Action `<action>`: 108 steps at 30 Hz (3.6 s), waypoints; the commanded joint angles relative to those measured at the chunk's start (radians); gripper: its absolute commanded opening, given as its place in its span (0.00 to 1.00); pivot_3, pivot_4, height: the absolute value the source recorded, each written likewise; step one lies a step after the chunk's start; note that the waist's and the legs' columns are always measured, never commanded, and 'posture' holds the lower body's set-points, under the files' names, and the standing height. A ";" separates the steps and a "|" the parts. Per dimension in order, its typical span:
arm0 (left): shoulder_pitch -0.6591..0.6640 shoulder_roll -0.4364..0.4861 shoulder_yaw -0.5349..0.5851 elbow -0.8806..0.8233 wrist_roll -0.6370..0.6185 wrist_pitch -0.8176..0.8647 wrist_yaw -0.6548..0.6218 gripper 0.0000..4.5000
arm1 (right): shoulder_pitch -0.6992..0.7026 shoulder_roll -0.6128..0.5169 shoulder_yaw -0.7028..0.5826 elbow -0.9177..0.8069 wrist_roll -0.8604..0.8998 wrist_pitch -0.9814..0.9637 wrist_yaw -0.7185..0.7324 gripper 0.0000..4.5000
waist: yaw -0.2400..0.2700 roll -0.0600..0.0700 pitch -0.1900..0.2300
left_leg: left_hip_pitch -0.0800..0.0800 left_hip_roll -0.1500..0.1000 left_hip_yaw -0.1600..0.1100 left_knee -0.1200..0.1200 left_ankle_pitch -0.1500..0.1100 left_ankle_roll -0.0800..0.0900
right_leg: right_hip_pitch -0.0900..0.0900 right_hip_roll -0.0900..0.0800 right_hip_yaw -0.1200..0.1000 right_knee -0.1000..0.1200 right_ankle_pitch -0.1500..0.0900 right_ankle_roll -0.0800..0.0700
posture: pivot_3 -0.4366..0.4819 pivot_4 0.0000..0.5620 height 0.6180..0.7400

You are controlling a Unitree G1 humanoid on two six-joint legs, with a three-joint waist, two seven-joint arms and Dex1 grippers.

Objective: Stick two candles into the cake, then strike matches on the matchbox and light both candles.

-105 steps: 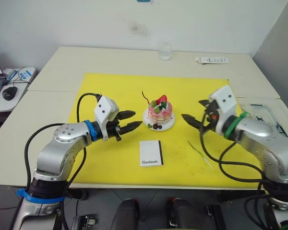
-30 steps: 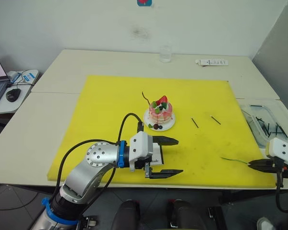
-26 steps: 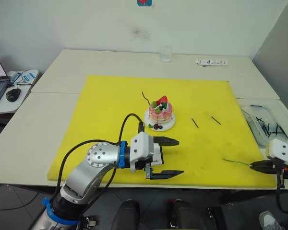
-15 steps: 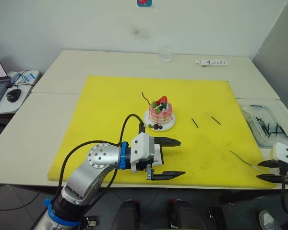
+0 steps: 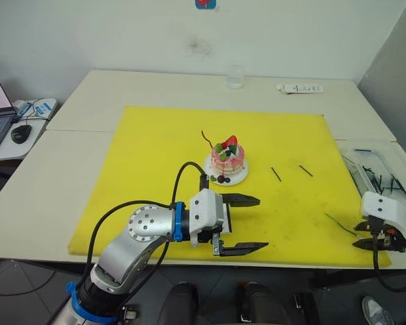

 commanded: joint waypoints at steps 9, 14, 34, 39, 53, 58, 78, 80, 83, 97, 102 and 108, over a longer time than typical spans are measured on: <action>0.003 0.002 -0.014 -0.029 0.010 -0.036 -0.015 0.93 | -0.046 -0.028 0.022 -0.042 -0.004 0.074 -0.003 0.13 | 0.000 0.000 0.000 | 0.000 0.000 0.000 0.000 0.000 0.000 | 0.000 0.000 0.000 0.000 0.000 0.000 | 0.48 0.27 1.00; 0.011 -0.001 -0.021 -0.025 0.016 -0.048 -0.020 0.93 | -0.031 -0.026 0.020 -0.074 -0.002 0.101 -0.009 0.06 | 0.000 0.000 0.000 | 0.000 0.000 0.000 0.000 0.000 0.000 | 0.000 0.000 0.000 0.000 0.000 0.000 | 0.48 0.27 1.00; 0.008 0.007 0.021 0.006 0.005 -0.030 -0.016 0.93 | -0.240 0.060 0.056 -0.136 0.153 0.216 0.010 0.03 | -0.008 -0.001 0.000 | 0.000 0.000 0.000 0.000 0.000 0.000 | 0.000 0.000 0.000 0.000 0.000 0.000 | 0.48 0.27 1.00; 0.019 -0.001 0.130 0.043 -0.051 0.052 0.065 0.93 | -0.605 0.447 -0.047 -0.144 0.413 0.511 -0.218 0.03 | -0.028 -0.003 0.002 | 0.002 0.000 -0.007 0.000 0.000 0.000 | 0.000 0.004 0.000 0.001 0.002 0.001 | 0.48 0.27 1.00; 0.019 -0.165 0.255 -0.042 -0.047 0.254 0.498 0.93 | -0.629 1.157 0.014 -0.045 0.186 -0.035 -0.827 0.03 | -0.008 -0.002 0.001 | -0.004 -0.003 -0.013 -0.001 0.000 0.000 | -0.001 0.003 -0.001 0.002 0.003 0.006 | 0.48 0.27 1.00; 0.038 -0.159 0.238 -0.080 -0.043 0.267 0.518 0.93 | -0.617 1.205 0.051 0.025 0.141 -0.160 -0.866 0.03 | -0.013 -0.002 0.001 | -0.001 -0.001 -0.014 -0.001 0.000 0.000 | -0.001 0.004 -0.002 0.004 0.004 0.004 | 0.48 0.27 1.00; 0.042 -0.115 0.246 -0.125 -0.078 0.311 0.513 0.93 | -0.584 1.250 0.097 0.200 0.114 -0.300 -0.873 0.03 | -0.019 -0.002 0.001 | -0.001 -0.001 -0.015 -0.001 0.000 0.000 | -0.001 0.005 -0.002 0.003 0.003 0.002 | 0.48 0.27 1.00; 0.041 -0.113 0.248 -0.125 -0.080 0.313 0.514 0.93 | -0.583 1.251 0.100 0.201 0.115 -0.300 -0.872 0.03 | -0.019 -0.002 0.001 | -0.001 -0.001 -0.015 -0.001 0.000 0.000 | -0.001 0.005 -0.002 0.003 0.003 0.002 | 0.48 0.27 1.00; 0.042 -0.115 0.255 -0.130 -0.093 0.323 0.515 0.93 | -0.578 1.258 0.108 0.199 0.113 -0.300 -0.875 0.03 | -0.019 -0.002 0.001 | -0.001 -0.001 -0.015 -0.001 0.000 0.000 | -0.001 0.005 -0.002 0.003 0.003 0.002 | 0.48 0.27 1.00; 0.037 -0.115 0.258 -0.140 -0.111 0.337 0.522 0.93 | -0.572 1.248 0.100 0.225 0.105 -0.331 -0.886 0.03 | -0.019 -0.002 0.001 | -0.001 -0.001 -0.015 -0.002 0.000 0.000 | -0.001 0.005 -0.002 0.002 0.003 0.001 | 0.48 0.27 1.00; 0.036 -0.117 0.256 -0.140 -0.113 0.337 0.521 0.93 | -0.578 1.243 0.098 0.239 0.105 -0.343 -0.893 0.03 | -0.019 -0.002 0.001 | -0.002 -0.001 -0.015 -0.002 0.000 0.000 | -0.001 0.005 -0.002 0.002 0.003 0.001 | 0.48 0.27 1.00; 0.034 -0.119 0.255 -0.140 -0.113 0.338 0.521 0.93 | -0.570 1.243 0.107 0.238 0.107 -0.341 -0.893 0.03 | -0.019 -0.002 0.001 | -0.001 -0.001 -0.015 -0.002 0.000 0.000 | -0.001 0.005 -0.002 0.002 0.003 0.001 | 0.48 0.27 1.00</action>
